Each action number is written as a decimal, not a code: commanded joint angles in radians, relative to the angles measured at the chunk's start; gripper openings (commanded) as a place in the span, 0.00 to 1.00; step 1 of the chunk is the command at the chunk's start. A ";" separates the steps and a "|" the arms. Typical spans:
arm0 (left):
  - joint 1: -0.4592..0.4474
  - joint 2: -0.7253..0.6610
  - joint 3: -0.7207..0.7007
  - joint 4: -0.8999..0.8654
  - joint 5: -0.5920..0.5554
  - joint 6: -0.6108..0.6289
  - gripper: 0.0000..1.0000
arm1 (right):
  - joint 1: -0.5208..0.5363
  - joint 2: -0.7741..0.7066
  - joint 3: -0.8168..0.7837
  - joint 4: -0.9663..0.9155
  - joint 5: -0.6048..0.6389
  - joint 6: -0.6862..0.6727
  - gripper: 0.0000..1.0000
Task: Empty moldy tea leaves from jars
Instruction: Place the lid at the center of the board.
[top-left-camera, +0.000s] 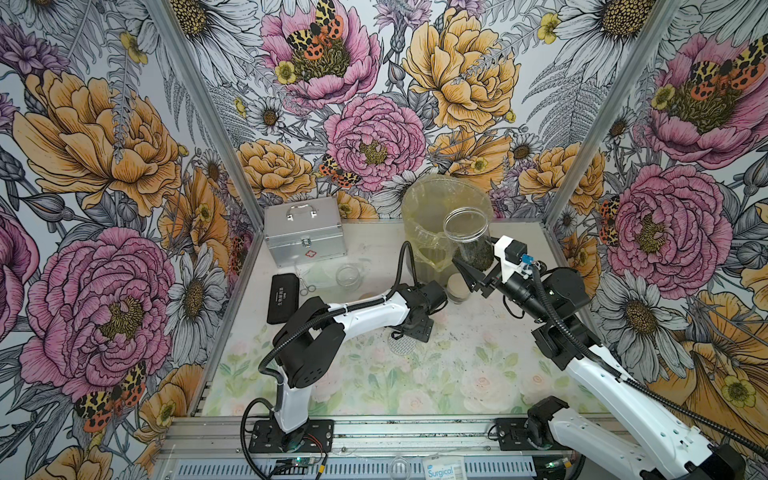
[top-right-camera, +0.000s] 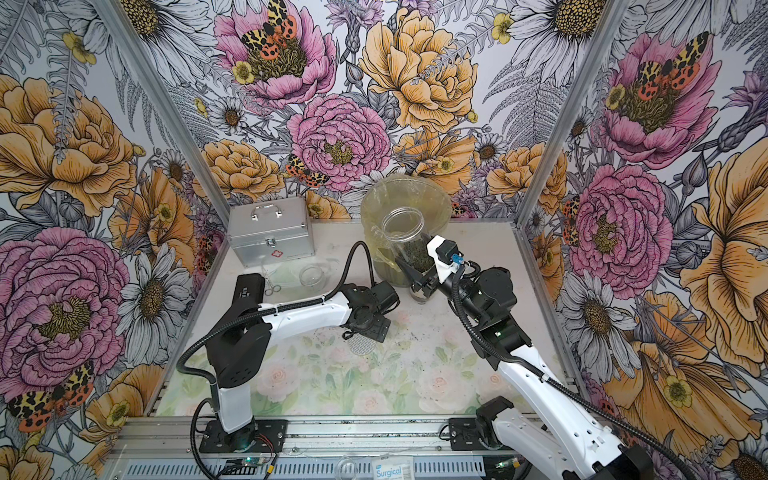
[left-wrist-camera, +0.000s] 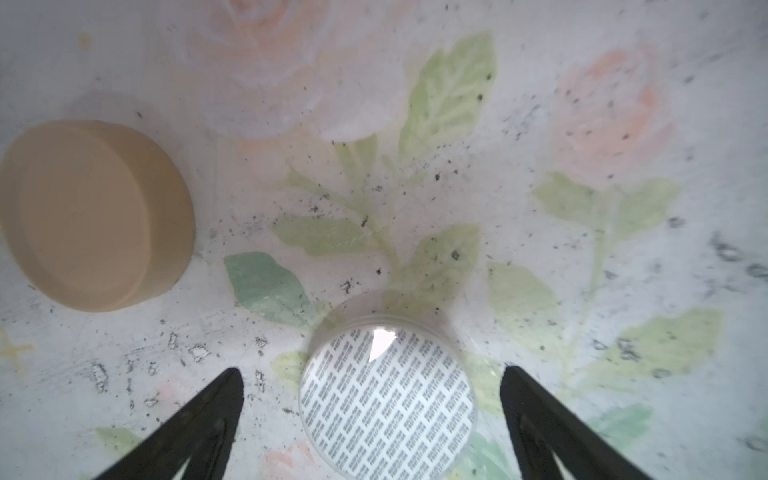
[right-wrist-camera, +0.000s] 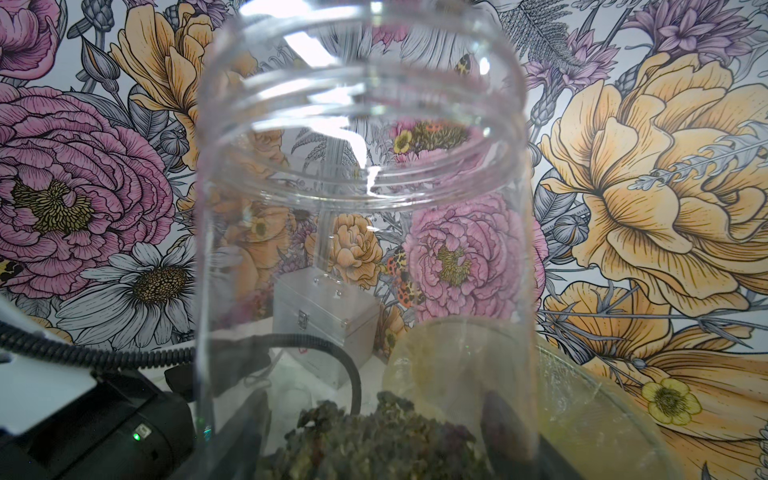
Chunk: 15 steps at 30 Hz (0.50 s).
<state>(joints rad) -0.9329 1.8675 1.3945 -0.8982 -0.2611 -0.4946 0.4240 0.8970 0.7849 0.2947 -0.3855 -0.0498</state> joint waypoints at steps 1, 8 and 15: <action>0.006 -0.116 -0.013 0.024 0.044 -0.028 0.88 | -0.005 0.004 0.039 0.015 0.016 0.019 0.35; 0.041 -0.277 -0.111 0.023 0.141 -0.114 0.68 | -0.005 0.011 0.047 -0.014 0.020 0.028 0.34; 0.209 -0.523 -0.037 0.043 0.285 -0.067 0.73 | -0.015 0.089 0.128 -0.131 -0.049 0.103 0.34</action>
<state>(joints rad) -0.7868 1.4406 1.2964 -0.8883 -0.0727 -0.5812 0.4171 0.9600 0.8566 0.2127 -0.3965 -0.0002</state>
